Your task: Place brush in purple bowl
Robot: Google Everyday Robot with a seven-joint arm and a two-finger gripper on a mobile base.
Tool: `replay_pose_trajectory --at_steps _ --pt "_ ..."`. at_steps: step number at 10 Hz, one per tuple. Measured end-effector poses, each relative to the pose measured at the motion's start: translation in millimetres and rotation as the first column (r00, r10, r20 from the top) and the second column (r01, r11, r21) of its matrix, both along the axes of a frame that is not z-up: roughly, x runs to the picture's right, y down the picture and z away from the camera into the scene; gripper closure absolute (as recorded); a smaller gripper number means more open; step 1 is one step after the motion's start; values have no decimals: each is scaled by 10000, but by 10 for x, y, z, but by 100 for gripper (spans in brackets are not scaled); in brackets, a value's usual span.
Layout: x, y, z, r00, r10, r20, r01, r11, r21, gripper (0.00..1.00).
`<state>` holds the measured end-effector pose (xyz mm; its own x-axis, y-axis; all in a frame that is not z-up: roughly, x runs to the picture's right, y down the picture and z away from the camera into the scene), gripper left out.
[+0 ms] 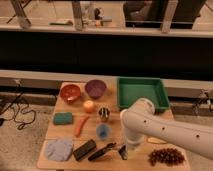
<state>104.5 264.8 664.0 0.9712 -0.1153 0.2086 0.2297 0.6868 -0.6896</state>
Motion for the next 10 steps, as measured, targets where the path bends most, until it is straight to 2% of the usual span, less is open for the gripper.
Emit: replay_pose_trajectory --at_steps 5,10 --pt "65 -393 -68 9998 -209 -68 213 9977 638 100" --pt "29 -631 -254 9989 -441 127 425 9936 1044 100"
